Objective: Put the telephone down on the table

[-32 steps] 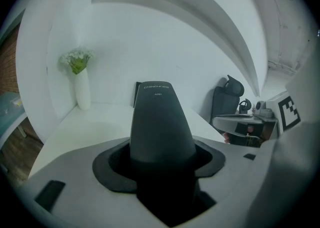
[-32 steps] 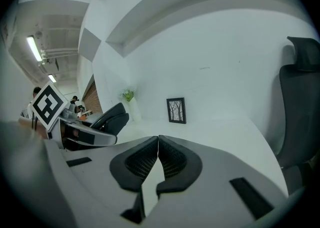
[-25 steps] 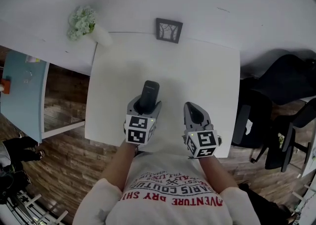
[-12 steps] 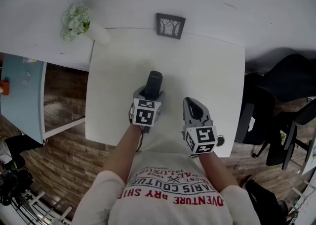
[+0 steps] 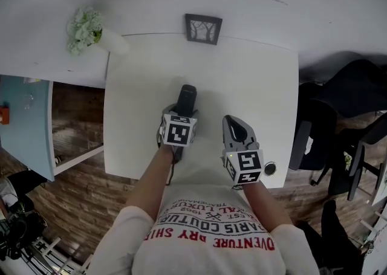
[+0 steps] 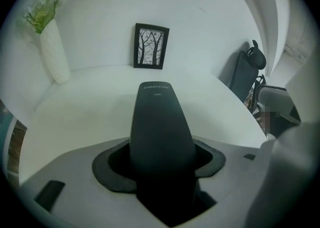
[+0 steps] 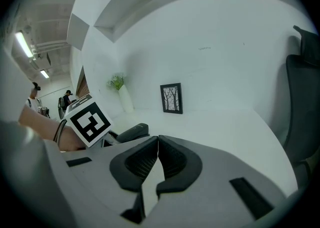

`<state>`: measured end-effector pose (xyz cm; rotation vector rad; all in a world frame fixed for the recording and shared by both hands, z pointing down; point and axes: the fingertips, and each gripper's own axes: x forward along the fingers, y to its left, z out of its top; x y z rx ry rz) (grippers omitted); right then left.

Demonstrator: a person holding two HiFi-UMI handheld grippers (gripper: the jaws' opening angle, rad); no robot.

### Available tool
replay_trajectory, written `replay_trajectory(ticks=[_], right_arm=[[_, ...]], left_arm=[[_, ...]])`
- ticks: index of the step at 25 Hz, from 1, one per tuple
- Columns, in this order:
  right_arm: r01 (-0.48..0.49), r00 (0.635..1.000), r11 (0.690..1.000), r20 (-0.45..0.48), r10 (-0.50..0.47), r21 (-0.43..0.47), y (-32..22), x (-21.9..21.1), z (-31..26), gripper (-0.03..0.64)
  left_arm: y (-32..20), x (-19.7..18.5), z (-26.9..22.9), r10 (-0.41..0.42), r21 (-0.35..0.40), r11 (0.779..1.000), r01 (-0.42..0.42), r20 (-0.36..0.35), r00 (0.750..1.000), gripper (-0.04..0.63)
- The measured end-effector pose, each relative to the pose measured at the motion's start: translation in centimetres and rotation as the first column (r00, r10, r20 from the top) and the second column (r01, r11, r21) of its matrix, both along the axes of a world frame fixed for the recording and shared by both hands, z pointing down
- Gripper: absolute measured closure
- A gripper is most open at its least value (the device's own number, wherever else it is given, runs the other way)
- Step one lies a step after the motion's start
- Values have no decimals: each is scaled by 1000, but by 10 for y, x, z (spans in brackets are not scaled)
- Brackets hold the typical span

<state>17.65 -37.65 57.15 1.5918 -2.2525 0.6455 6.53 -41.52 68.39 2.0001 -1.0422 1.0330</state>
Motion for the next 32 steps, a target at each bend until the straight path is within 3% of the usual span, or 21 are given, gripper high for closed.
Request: replay_trajectory(ticks=[7,17,24,32], right_arm=[[-3,1000,1000,-8,3,0,1,-2,0,592],[-10,1000,1000,26,11,-22,8,-5,0,592],[-54,997,998,56,55,-25,11,3,-5,592],[-77,996,997,52,77,-5,26,4,-18,592]], left_arm=[[2,1,4,45,-15,999,-44,54,998,296],[1,3,-1,55,-6,998,-56,-30,998,289],[3,-2,-8,13,-2,1000,-13,-66,998,219],[9,-4,-36,6,69,998,2,-121,993,213]])
